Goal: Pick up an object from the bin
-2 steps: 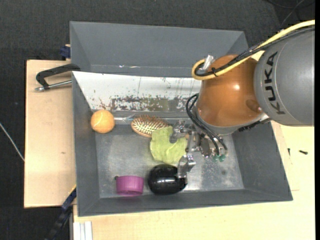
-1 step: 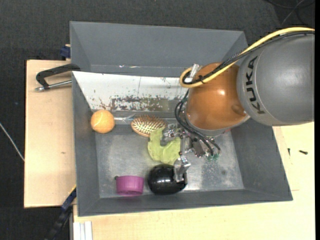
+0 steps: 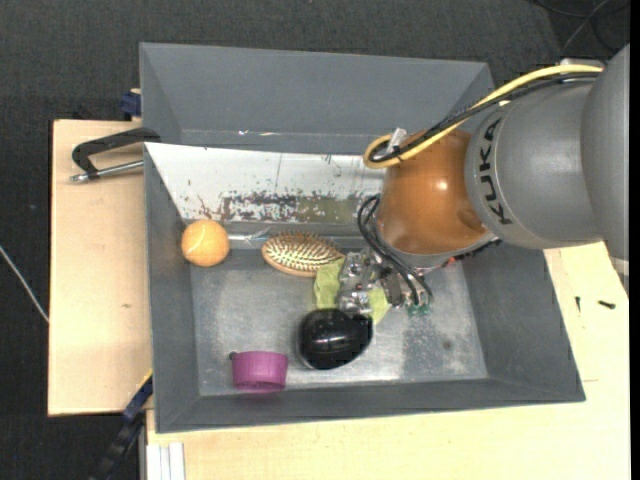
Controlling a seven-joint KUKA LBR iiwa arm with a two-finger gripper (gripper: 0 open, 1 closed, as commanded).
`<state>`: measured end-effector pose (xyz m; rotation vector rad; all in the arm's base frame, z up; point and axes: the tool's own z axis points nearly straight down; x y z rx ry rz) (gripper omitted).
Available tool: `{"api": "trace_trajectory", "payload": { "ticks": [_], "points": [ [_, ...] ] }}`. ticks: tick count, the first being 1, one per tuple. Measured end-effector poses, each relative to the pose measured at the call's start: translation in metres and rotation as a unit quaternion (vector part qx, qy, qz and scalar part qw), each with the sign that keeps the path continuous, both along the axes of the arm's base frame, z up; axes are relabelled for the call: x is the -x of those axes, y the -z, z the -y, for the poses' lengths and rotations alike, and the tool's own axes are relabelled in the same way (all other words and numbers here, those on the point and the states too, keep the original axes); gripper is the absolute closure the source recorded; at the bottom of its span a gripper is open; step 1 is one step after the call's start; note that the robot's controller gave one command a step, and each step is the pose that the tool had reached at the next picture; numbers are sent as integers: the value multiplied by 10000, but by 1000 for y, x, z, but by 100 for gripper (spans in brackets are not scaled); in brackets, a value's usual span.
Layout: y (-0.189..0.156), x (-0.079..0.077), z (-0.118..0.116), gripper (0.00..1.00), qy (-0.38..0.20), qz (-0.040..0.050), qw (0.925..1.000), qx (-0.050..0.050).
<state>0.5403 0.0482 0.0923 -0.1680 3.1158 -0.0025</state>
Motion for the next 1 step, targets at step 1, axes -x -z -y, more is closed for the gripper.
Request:
{"api": "trace_trajectory", "payload": {
  "ticks": [1],
  "points": [
    [0, 0, 0, 100, 3, 2, 10000, -1]
  ]
}}
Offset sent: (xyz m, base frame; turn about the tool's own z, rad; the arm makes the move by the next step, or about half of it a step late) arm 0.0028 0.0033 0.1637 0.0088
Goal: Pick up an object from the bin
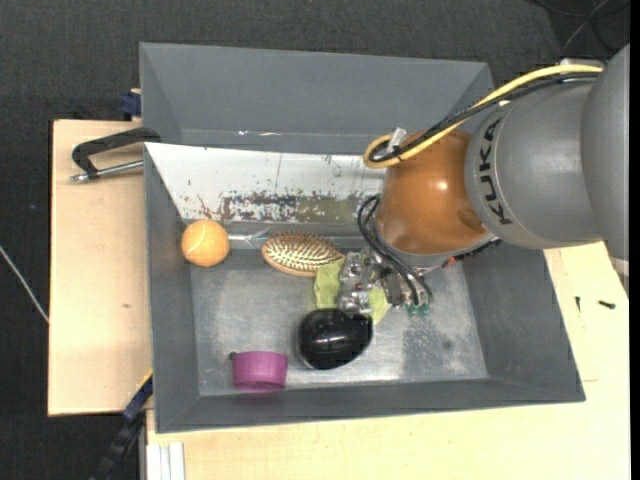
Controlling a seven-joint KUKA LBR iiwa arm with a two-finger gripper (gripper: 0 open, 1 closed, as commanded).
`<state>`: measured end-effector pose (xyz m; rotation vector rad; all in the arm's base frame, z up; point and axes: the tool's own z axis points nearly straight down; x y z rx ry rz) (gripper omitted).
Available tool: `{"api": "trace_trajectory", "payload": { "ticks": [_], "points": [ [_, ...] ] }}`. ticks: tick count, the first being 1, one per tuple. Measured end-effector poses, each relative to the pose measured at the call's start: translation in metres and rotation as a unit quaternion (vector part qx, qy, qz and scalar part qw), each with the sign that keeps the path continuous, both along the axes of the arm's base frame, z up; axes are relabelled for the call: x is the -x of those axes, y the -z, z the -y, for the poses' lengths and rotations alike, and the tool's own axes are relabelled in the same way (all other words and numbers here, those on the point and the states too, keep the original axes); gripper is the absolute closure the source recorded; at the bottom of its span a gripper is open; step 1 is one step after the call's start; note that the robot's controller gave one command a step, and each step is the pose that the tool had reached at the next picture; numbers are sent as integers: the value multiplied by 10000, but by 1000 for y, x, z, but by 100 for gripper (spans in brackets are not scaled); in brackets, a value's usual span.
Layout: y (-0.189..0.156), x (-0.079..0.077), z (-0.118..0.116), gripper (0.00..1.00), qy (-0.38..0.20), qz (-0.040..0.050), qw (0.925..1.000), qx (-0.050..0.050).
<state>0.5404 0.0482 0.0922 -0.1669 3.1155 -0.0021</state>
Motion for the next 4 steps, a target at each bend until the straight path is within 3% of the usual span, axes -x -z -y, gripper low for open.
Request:
{"api": "trace_trajectory", "payload": {
  "ticks": [4],
  "points": [
    [-2, 5, -3, 100, 9, -2, 10000, 4]
  ]
}}
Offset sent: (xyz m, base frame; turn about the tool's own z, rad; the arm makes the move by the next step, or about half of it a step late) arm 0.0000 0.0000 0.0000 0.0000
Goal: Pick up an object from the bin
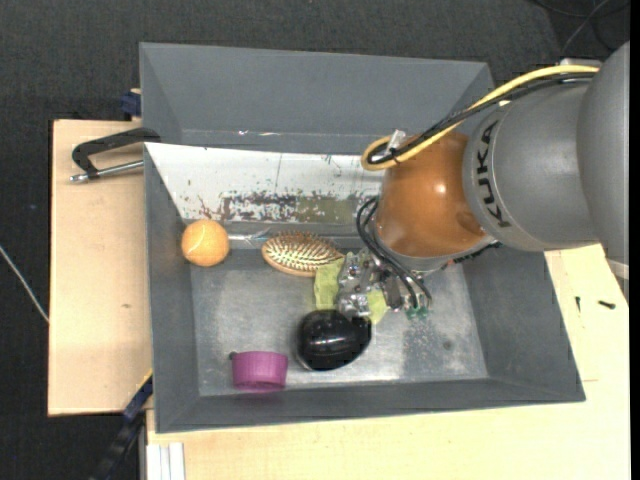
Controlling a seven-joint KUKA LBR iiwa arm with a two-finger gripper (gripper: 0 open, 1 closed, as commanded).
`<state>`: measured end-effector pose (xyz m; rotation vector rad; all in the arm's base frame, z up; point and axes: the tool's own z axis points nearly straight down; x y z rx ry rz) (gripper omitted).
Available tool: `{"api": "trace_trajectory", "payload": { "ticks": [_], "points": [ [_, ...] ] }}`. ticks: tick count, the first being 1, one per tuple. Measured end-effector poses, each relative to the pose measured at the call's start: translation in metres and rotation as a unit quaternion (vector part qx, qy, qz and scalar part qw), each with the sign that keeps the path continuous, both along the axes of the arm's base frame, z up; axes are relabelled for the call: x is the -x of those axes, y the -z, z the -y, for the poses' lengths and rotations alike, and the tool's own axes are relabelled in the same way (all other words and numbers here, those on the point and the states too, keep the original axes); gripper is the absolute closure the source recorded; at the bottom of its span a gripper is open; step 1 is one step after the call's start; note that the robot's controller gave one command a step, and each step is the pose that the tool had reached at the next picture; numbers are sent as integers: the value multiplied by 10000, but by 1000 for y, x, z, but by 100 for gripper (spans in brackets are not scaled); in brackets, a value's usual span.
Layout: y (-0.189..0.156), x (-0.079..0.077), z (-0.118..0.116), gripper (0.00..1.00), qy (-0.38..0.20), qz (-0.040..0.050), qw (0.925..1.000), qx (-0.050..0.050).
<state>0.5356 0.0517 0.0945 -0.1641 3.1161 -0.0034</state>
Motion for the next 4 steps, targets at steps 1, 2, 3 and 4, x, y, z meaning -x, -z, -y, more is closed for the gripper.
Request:
{"api": "trace_trajectory", "payload": {
  "ticks": [1, 2, 3, 4],
  "points": [
    [0, 0, 0, 100, -1, 0, 10000, 0],
    [0, 0, 0, 100, 0, -1, 10000, 0],
    [0, 0, 0, 100, 0, -1, 10000, 0],
    [0, 0, 0, 100, 0, -1, 10000, 0]
  ]
}}
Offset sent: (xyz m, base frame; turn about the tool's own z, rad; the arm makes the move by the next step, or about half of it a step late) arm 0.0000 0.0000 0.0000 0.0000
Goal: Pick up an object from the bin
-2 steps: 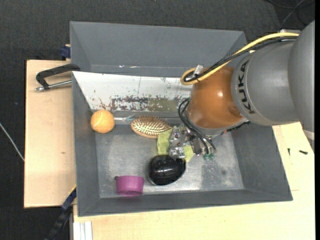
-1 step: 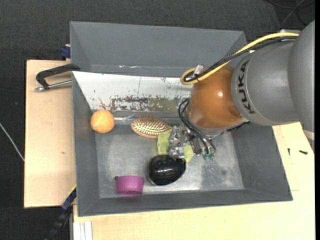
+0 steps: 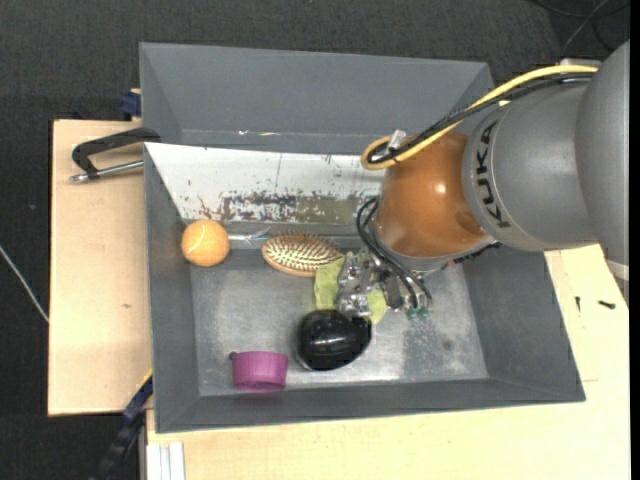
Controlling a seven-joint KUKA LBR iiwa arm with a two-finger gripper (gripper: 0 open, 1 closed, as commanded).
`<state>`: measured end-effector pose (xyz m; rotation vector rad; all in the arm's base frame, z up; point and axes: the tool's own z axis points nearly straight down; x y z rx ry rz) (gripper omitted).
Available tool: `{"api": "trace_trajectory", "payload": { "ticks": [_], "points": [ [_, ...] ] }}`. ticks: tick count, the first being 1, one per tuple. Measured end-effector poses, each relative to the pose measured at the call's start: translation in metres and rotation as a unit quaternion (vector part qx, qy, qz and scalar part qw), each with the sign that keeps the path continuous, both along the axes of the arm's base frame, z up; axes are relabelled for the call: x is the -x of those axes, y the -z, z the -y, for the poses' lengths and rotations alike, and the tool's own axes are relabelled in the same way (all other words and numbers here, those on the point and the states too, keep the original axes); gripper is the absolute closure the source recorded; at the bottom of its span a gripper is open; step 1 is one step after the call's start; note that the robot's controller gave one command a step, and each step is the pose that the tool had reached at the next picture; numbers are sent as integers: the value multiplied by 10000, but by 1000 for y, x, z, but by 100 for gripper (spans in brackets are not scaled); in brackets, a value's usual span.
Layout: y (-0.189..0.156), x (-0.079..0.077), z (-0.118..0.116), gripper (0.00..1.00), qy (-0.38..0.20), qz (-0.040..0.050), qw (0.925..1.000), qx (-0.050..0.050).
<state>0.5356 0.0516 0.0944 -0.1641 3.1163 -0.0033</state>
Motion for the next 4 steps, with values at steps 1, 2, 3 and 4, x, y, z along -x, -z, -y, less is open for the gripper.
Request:
{"api": "trace_trajectory", "payload": {
  "ticks": [1, 2, 3, 4],
  "points": [
    [0, 0, 0, 100, 1, 0, 10000, 0],
    [0, 0, 0, 100, 1, 0, 10000, 0],
    [0, 0, 0, 100, 2, -1, 10000, 0],
    [0, 0, 0, 100, 2, -1, 10000, 0]
  ]
}}
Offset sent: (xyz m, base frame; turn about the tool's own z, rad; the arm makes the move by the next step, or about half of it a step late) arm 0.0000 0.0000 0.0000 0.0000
